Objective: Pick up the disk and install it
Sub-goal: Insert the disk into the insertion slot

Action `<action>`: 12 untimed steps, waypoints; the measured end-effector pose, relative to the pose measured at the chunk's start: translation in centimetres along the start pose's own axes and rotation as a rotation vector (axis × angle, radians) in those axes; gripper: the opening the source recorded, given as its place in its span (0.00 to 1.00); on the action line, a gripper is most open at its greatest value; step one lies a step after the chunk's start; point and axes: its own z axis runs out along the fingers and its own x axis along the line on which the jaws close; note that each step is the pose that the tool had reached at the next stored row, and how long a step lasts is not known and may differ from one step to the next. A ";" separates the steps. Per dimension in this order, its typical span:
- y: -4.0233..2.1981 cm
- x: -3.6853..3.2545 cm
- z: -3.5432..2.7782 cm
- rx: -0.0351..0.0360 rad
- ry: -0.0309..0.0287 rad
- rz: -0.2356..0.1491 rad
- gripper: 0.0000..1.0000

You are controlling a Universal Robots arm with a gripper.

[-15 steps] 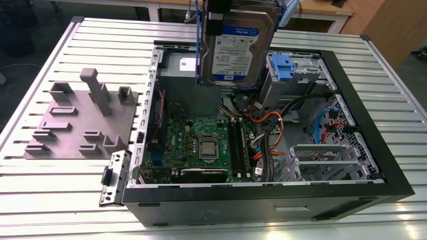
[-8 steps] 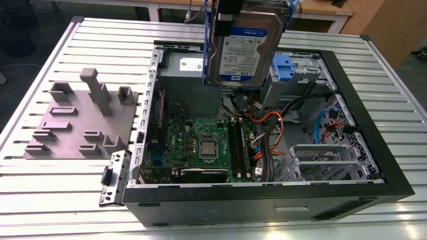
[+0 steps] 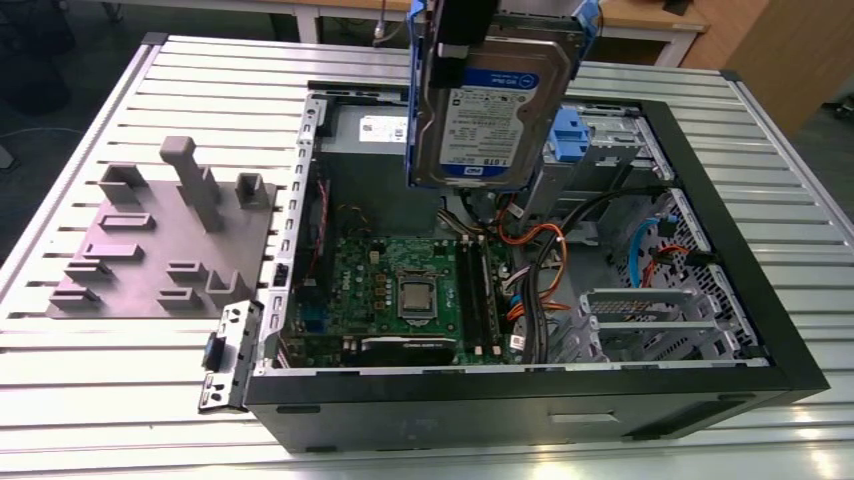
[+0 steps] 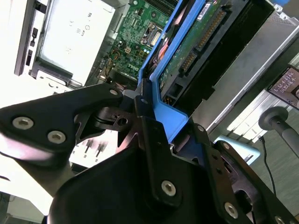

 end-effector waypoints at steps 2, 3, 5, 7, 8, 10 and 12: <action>-0.01 0.22 0.02 0.0000 0.0000 0.000 0.36; -0.01 0.35 0.02 0.0000 0.0000 0.000 0.36; -0.02 0.60 0.03 0.0000 0.0001 0.000 0.36; -0.02 0.83 0.04 0.0000 0.0000 0.000 0.36; -0.02 0.96 0.05 0.0000 0.0000 0.000 0.36; -0.03 1.19 0.06 0.0000 0.0000 0.000 0.36; -0.11 1.36 0.07 0.0000 0.0000 0.000 0.36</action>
